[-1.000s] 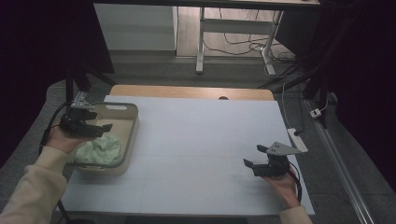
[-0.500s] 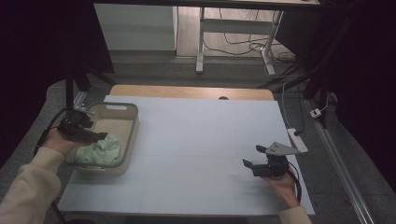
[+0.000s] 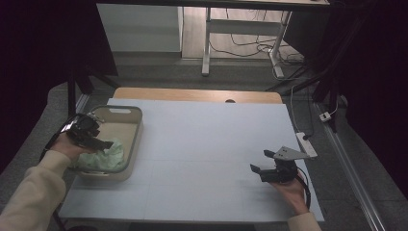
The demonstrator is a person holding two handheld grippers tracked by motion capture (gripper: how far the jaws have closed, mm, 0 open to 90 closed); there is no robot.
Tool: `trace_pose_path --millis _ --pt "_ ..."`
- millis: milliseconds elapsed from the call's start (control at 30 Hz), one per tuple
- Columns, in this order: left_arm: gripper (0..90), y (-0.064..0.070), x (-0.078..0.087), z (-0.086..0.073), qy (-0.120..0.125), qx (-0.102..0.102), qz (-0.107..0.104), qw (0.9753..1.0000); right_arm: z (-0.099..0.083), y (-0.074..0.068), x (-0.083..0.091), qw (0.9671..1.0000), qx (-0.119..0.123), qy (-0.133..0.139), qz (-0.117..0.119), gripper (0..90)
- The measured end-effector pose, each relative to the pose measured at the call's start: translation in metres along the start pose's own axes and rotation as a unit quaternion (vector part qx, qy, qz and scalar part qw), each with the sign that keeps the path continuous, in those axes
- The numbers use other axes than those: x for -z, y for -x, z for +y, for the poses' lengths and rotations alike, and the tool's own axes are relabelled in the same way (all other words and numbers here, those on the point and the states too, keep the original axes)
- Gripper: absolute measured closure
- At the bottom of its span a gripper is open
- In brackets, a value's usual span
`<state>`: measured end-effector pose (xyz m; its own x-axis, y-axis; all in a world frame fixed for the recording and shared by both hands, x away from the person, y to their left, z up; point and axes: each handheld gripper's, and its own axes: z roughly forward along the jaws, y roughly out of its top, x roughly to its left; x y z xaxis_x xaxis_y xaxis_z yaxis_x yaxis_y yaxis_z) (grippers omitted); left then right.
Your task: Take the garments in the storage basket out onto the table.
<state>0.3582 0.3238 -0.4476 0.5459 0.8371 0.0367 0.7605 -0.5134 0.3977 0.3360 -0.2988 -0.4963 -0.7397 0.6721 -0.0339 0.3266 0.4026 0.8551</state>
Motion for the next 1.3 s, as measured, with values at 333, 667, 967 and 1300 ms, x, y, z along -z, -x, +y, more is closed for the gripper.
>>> trace_pose_path --millis 333,667,967,1300 --pt "25.3 -0.001 -0.017 -0.001 -0.041 -0.008 -0.019 0.9989 -0.001 0.0 -0.001 1.0 -0.003 0.0 0.001 17.5" --pt "22.3 0.001 -0.029 0.0 -0.081 -0.014 -0.028 0.9963 -0.001 0.0 -0.002 1.0 -0.006 -0.002 0.007 17.5" --pt "19.0 -0.002 -0.041 -0.006 -0.112 -0.014 -0.044 0.9927 -0.001 0.001 -0.003 0.9999 -0.011 -0.005 0.012 17.5" --pt "19.1 -0.001 -0.053 -0.005 -0.139 -0.024 -0.045 0.989 -0.002 0.002 -0.004 0.9998 -0.012 -0.009 0.012 17.5"
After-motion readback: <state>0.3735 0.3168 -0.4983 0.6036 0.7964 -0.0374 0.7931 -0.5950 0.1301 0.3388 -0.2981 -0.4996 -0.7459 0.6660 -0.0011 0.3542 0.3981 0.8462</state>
